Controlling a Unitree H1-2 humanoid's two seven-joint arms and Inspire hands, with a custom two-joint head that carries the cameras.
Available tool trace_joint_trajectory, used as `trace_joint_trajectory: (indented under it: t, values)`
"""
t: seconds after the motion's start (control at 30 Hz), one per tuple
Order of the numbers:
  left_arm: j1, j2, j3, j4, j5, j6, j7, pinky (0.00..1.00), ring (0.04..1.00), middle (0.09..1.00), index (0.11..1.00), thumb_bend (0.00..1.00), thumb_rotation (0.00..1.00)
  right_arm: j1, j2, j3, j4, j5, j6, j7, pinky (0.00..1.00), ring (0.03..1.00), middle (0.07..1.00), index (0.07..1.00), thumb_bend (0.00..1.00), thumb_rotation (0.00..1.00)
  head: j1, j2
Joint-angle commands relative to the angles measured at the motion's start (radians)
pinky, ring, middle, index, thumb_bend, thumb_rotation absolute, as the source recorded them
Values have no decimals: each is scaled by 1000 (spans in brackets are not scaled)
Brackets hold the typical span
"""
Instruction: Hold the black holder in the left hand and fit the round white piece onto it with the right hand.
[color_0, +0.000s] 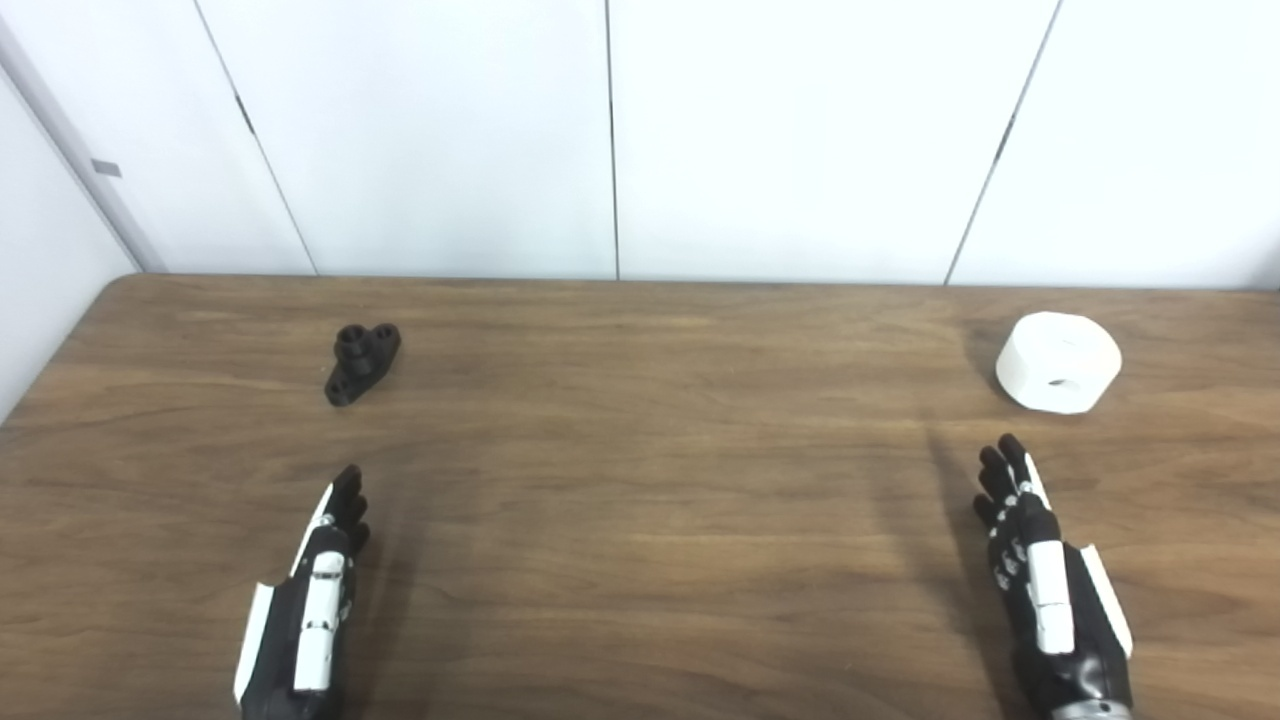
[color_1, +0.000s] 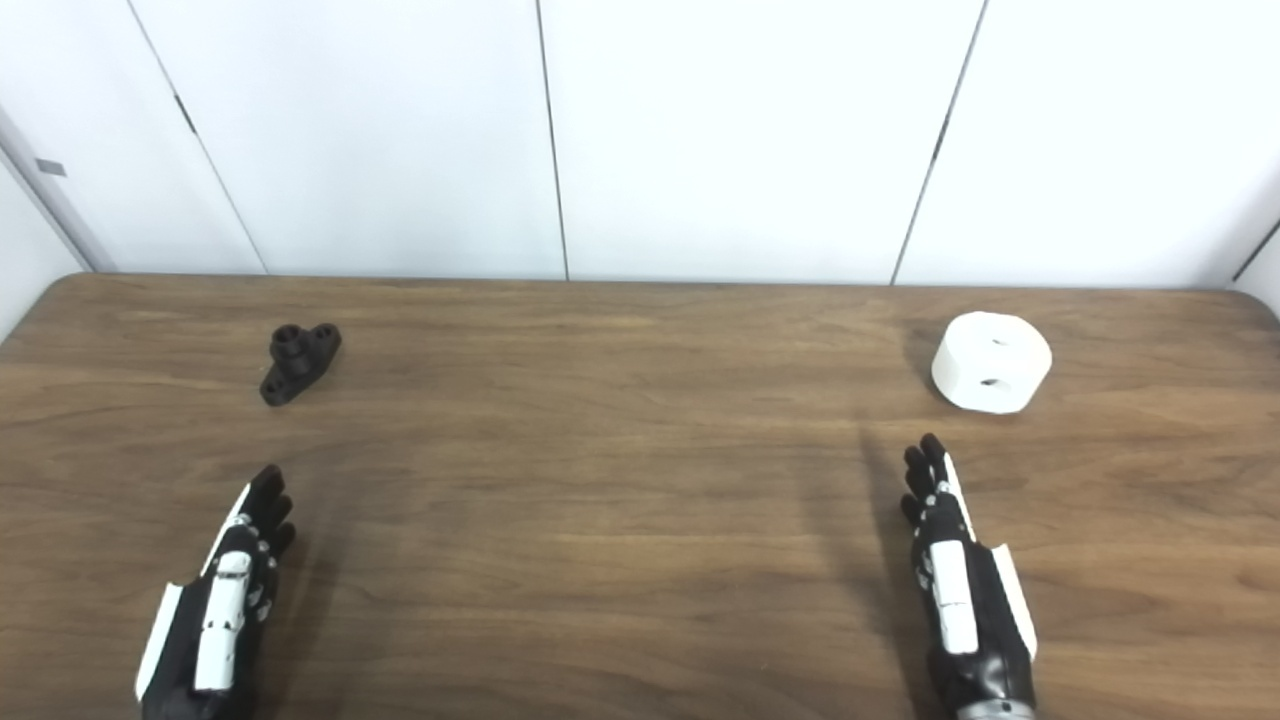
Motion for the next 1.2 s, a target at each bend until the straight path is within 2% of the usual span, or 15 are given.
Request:
trace_joint_trajectory:
  t: [0.0,0.13,0.27,0.37,0.47,0.6,0.8,0.97,1.17]
  values:
    - [-16,-20,6,-10,1,-32,2,1000,1000,1000,981,246,1000,99,-20,9,-19,-2,-46,1,1000,1000,985,995,622,1000,0,0]
    - [-11,-14,3,-25,-15,3,-6,1000,1000,1000,992,254,1000,102,-17,8,-23,-1,-42,-1,1000,1000,984,994,624,1000,0,3]
    - [-11,-14,6,-25,-5,-2,-4,1000,1000,1000,995,210,1000,102,-17,6,-25,-3,-40,-3,1000,1000,983,990,631,1000,2,2]
    - [-10,-21,3,-29,-2,-2,-2,1000,1000,1000,998,212,1000,101,-20,2,-26,4,-37,-1,1000,1000,982,992,627,1000,31,-2]
    - [-11,-32,-1,-29,6,-5,5,1000,1000,1000,987,246,947,99,-30,0,-16,3,-56,5,1000,1000,984,997,625,1000,64,-10]
    - [-11,-37,-15,-13,28,-24,7,1000,1000,1000,986,264,943,95,-38,-7,-3,22,-57,14,1000,1000,998,1000,619,1000,122,-39]
    - [-9,-51,-34,2,105,-13,38,1000,1000,1000,969,304,879,90,-53,-16,11,45,-45,28,1000,1000,1000,1000,581,1000,197,-83]
    - [-17,-59,-51,24,139,-32,57,1000,1000,985,941,301,873,75,-77,-21,48,55,-83,59,1000,1000,1000,1000,586,1000,241,-113]
    - [-26,-68,-63,47,149,-50,67,1000,997,968,928,245,791,50,-71,-43,115,55,-149,43,1000,1000,1000,1000,599,1000,271,-139]
